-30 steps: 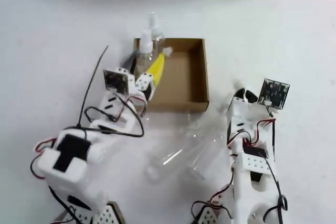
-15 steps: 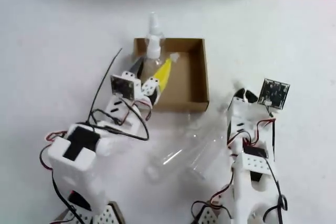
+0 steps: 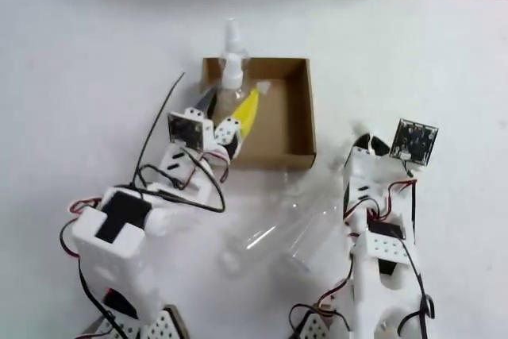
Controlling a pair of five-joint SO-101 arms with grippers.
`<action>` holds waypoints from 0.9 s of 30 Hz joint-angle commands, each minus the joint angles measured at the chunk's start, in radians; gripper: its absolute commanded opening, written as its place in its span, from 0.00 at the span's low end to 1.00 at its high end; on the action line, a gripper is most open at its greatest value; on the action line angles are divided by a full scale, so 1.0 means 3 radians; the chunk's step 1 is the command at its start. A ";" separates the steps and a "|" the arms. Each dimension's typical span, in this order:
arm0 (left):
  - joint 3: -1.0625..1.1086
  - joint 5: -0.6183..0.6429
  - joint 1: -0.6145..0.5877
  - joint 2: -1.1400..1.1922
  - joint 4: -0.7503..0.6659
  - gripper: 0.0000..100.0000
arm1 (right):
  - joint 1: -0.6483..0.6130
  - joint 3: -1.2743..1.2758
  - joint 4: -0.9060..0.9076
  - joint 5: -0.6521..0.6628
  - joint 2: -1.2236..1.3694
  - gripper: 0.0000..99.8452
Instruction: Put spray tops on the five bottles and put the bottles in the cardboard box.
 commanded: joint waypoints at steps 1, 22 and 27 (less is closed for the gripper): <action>-0.0123 -0.0010 -0.0090 -0.0008 0.0148 0.15 | 0.0018 -0.0020 -0.0059 0.0046 0.0003 0.02; -0.0128 0.0000 -0.0192 -0.0038 0.0414 0.28 | 0.0018 -0.0020 -0.0059 0.0046 0.0003 0.02; -0.0128 0.0000 -0.0228 -0.0038 0.0409 0.29 | 0.0018 -0.0020 -0.0059 0.0072 0.0003 0.02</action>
